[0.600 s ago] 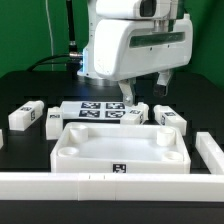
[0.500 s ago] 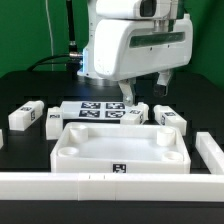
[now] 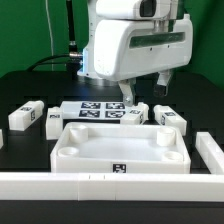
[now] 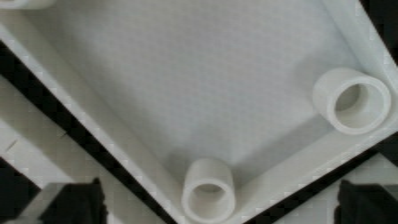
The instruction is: Assemble desk
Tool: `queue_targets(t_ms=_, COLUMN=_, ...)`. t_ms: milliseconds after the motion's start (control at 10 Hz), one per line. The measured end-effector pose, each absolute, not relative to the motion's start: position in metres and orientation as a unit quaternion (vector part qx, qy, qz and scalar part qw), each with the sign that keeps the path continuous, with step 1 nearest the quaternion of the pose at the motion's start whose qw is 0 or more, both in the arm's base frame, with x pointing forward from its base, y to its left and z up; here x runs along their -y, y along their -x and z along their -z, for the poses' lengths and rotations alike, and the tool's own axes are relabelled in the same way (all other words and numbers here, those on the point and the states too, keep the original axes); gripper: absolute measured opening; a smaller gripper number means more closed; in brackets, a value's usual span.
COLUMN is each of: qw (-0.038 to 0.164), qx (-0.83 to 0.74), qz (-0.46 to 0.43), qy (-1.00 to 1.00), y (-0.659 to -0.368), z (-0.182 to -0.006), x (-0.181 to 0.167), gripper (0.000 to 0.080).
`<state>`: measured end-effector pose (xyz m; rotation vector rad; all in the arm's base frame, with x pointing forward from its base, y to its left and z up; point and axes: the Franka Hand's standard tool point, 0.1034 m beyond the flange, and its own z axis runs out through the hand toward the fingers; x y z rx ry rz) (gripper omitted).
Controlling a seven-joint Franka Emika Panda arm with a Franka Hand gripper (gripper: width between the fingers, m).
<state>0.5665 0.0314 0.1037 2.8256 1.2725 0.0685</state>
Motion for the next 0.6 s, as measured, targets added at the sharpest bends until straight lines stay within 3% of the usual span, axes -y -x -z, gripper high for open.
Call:
queue_targets(t_ms=300, qw=0.023, qx=-0.556, qz=-0.009, qy=-0.831, y=-0.539, z=-0.092, x=-0.026, gripper=0.0649)
queue_targets(t_ms=600, qw=0.018, qx=-0.57, qz=0.016, qy=-0.821, y=-0.534, z=-0.086, x=-0.024, gripper=0.0649)
